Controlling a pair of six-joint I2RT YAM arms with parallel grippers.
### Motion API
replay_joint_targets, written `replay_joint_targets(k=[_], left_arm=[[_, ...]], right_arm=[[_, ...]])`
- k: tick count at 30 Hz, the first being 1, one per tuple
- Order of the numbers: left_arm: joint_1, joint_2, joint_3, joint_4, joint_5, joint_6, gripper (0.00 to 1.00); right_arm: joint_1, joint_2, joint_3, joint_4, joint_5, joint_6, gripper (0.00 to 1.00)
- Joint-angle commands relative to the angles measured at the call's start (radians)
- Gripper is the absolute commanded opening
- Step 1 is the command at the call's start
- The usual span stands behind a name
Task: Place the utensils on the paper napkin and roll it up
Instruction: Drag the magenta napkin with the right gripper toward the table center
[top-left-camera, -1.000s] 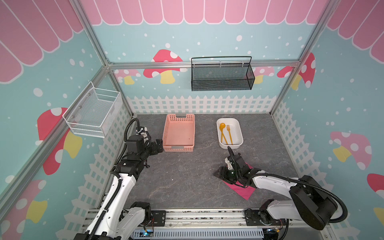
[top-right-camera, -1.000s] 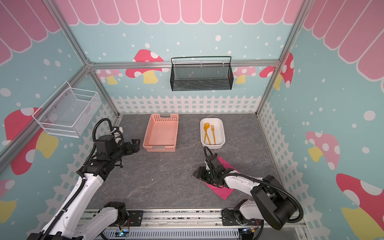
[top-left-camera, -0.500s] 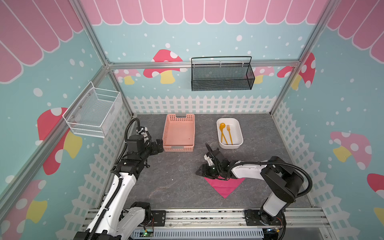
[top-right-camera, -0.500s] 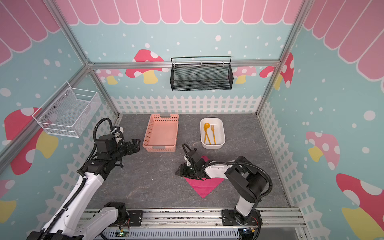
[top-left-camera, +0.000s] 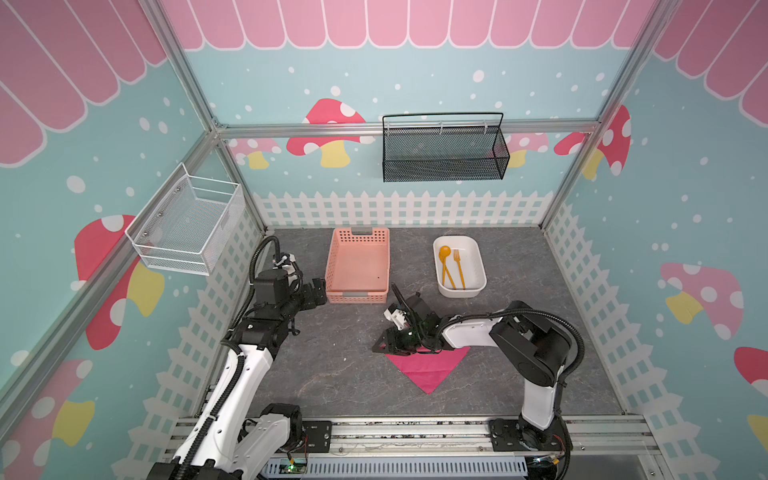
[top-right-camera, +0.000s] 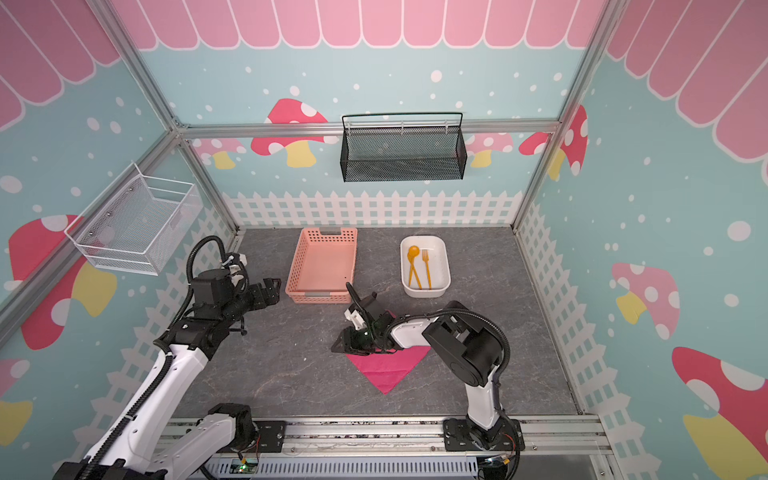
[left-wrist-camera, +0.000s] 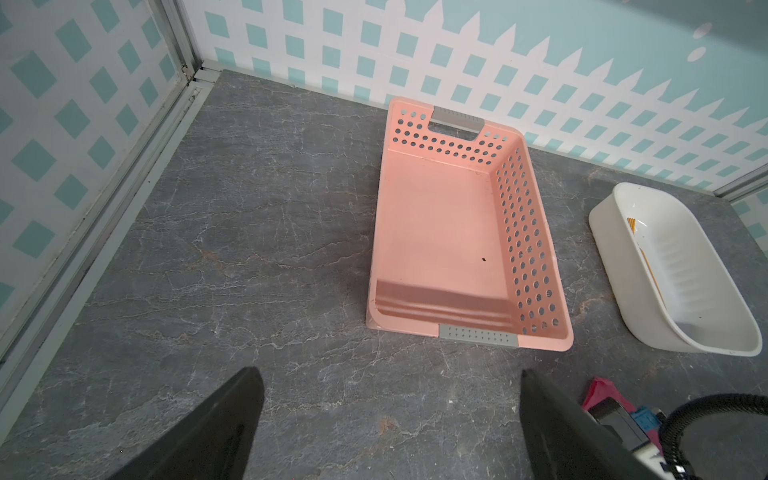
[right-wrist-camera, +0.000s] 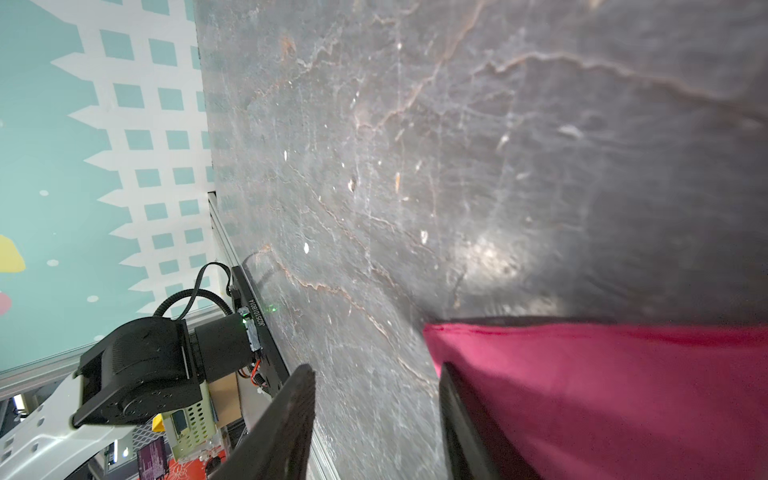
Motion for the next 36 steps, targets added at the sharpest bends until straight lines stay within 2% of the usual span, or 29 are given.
replay_joint_targets(k=[1, 11, 20, 25, 30, 36], left_arm=[[0.007, 0.006, -0.010, 0.000, 0.007, -0.005, 0.97], [0.007, -0.008, -0.012, 0.000, -0.014, -0.005, 0.97], [0.008, 0.003, -0.008, 0.005, 0.014, -0.008, 0.97], [0.008, 0.007, -0.009, 0.005, 0.028, -0.013, 0.97], [0.008, 0.007, -0.010, 0.008, 0.027, -0.013, 0.97], [0.007, 0.012, -0.012, 0.008, 0.033, -0.015, 0.97]], right_arm=[[0.008, 0.052, -0.002, -0.034, 0.006, -0.014, 0.51], [0.004, 0.015, 0.091, -0.094, -0.006, -0.089, 0.51], [-0.020, -0.139, 0.171, -0.357, 0.137, -0.274, 0.52], [-0.031, -0.221, 0.133, -0.480, 0.227, -0.342, 0.52], [-0.040, -0.312, 0.014, -0.495, 0.315, -0.352, 0.52], [-0.067, -0.283, -0.038, -0.491, 0.364, -0.356, 0.51]])
